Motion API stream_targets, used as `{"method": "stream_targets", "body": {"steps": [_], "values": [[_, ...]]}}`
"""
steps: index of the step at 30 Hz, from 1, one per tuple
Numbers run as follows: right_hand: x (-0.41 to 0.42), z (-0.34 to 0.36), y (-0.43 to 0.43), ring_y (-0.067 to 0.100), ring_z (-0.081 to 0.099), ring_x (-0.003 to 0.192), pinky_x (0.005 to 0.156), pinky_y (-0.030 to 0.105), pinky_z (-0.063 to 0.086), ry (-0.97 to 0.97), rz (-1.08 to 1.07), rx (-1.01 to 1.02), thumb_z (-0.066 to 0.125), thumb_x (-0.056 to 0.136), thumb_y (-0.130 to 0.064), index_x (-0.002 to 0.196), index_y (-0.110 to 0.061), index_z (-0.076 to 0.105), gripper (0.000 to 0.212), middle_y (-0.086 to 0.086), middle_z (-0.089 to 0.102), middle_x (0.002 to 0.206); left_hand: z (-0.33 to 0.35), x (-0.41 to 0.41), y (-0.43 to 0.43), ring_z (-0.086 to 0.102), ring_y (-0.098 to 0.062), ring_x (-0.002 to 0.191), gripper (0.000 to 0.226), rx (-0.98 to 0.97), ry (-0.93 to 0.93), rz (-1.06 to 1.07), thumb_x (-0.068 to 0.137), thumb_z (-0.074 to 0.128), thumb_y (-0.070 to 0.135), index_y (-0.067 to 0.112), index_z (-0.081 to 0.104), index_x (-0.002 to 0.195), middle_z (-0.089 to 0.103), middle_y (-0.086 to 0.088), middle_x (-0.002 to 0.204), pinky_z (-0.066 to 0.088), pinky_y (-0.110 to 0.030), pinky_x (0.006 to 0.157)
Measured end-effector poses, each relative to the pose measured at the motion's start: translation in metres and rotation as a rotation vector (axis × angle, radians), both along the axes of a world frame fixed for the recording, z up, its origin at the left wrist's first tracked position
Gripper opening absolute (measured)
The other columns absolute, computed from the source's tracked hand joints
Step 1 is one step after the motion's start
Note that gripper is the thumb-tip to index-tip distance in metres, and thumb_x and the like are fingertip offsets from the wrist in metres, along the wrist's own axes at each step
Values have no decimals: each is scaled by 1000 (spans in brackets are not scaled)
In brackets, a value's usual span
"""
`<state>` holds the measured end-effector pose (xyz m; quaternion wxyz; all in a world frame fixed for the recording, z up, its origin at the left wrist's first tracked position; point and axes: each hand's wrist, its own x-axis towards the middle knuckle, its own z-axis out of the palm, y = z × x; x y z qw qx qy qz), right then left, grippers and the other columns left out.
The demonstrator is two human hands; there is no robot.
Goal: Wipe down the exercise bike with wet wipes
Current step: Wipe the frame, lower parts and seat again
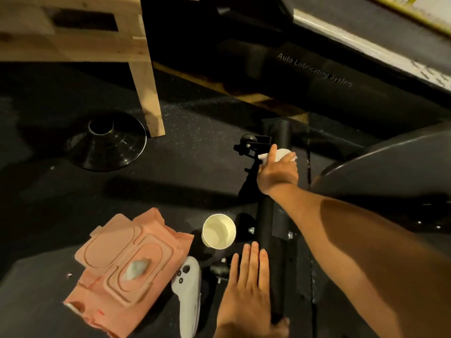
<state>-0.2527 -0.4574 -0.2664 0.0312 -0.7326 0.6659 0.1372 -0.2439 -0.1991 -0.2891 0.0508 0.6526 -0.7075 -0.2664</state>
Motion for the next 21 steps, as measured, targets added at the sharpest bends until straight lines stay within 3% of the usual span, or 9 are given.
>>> {"method": "stream_targets", "body": {"steps": [1,3,8,12,14,16,18,19,21], "values": [[-5,2,8,48,2,145,119,48,16,31,48,11,30,101,-39,155,-16,-6,69,33,-8,156,6,2,0,-40,-35,139,119,59,19,-12,82,40,74,1,-32,144,-43,-20,148,-18,-49,117],[-17,3,27,45,-10,146,121,49,6,103,196,7,30,99,-33,154,-9,-5,69,32,-12,156,20,6,4,-49,-33,131,115,103,-29,-47,85,32,75,2,-39,138,-52,-17,141,-23,-52,114],[-50,6,94,36,-8,149,122,46,-4,78,417,-51,28,99,-33,154,-4,8,65,24,-3,160,30,22,28,-37,-27,141,90,61,52,-31,94,28,61,9,-26,144,-29,-9,158,-19,-45,117],[-87,-2,158,30,8,150,122,43,11,-156,469,-157,19,96,-30,150,-2,27,61,16,14,160,32,35,41,-28,-18,145,74,-46,102,18,97,28,48,17,-11,151,-14,-2,161,-21,-30,113],[-115,-13,203,24,11,149,121,38,16,-327,369,-46,16,99,-38,150,-7,21,60,4,11,158,31,36,44,-24,-16,146,73,-57,122,9,98,33,42,14,-2,155,-11,-2,162,-18,-27,115],[-144,-25,256,18,37,139,110,26,34,-506,199,56,24,101,-48,150,-19,29,58,-12,27,150,29,32,46,-14,-19,148,73,-78,152,-3,94,30,41,6,10,155,3,-10,163,-2,-35,123],[-153,-21,288,1,48,125,97,3,32,-763,27,179,39,97,-50,146,-36,30,52,-33,37,136,29,26,47,-14,-18,148,74,-12,192,-13,92,25,42,3,10,154,4,-12,164,9,-41,124],[-149,-16,286,-8,49,120,90,-3,28,-890,-64,231,40,95,-56,142,-38,33,51,-38,41,124,29,22,45,-19,-15,146,73,34,183,-21,94,24,41,5,6,155,-3,-9,164,8,-40,124],[-127,-11,250,-9,53,109,89,6,29,-1094,-277,258,36,98,-54,134,-29,50,46,-25,54,113,32,14,42,-25,-10,142,70,108,165,-36,101,31,36,11,-4,156,-17,-3,163,2,-36,124]]}}
